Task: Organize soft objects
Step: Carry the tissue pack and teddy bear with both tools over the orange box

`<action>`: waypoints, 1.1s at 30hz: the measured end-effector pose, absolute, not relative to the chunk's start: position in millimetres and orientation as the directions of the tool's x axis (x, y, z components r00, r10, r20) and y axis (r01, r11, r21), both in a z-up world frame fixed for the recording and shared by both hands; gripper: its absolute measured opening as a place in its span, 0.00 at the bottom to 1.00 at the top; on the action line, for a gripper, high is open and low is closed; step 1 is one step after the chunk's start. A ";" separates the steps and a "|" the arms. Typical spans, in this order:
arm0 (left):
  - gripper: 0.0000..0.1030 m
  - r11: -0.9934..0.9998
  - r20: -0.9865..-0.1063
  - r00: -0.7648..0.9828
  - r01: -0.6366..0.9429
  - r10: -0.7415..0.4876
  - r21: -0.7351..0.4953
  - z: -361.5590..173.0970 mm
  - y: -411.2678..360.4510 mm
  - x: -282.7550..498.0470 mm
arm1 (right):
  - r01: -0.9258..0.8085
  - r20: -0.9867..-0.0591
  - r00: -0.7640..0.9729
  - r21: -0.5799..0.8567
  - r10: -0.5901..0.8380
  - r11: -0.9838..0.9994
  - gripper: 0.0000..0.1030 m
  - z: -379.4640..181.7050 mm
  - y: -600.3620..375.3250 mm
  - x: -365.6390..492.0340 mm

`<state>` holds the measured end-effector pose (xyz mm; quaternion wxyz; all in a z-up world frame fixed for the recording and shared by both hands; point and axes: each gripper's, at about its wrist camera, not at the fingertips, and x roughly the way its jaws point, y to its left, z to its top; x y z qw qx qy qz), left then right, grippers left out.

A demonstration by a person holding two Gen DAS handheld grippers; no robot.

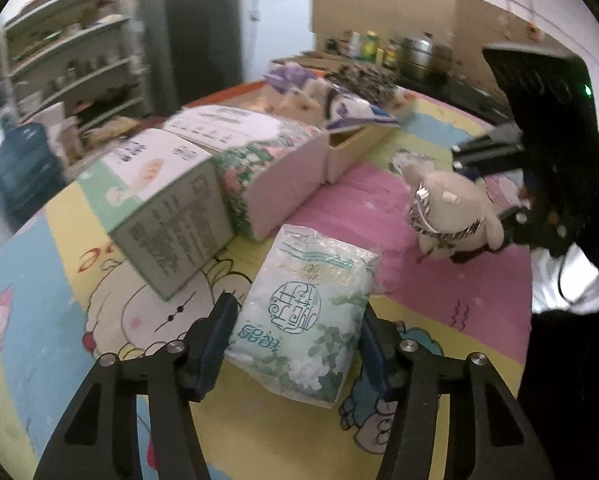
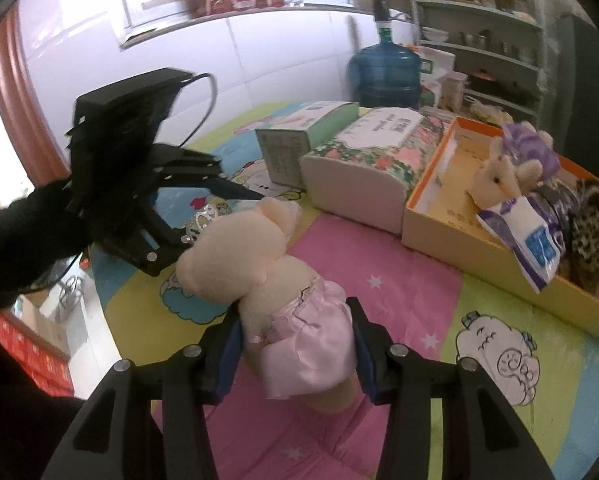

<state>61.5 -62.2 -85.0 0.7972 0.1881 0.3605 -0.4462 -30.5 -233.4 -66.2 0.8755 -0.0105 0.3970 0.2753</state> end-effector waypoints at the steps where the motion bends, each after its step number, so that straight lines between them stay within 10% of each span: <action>1: 0.57 0.546 -0.740 0.352 0.837 -0.573 -0.025 -84.1 -61.8 60.9 | -0.478 -0.698 0.540 0.205 0.470 0.854 0.47 -66.7 -234.4 -31.4; 33: 0.58 0.823 -0.582 0.626 0.551 -0.519 -0.142 -3.2 -129.0 9.2 | -0.240 -0.569 0.771 0.154 0.285 0.958 0.47 -16.2 -313.8 -83.5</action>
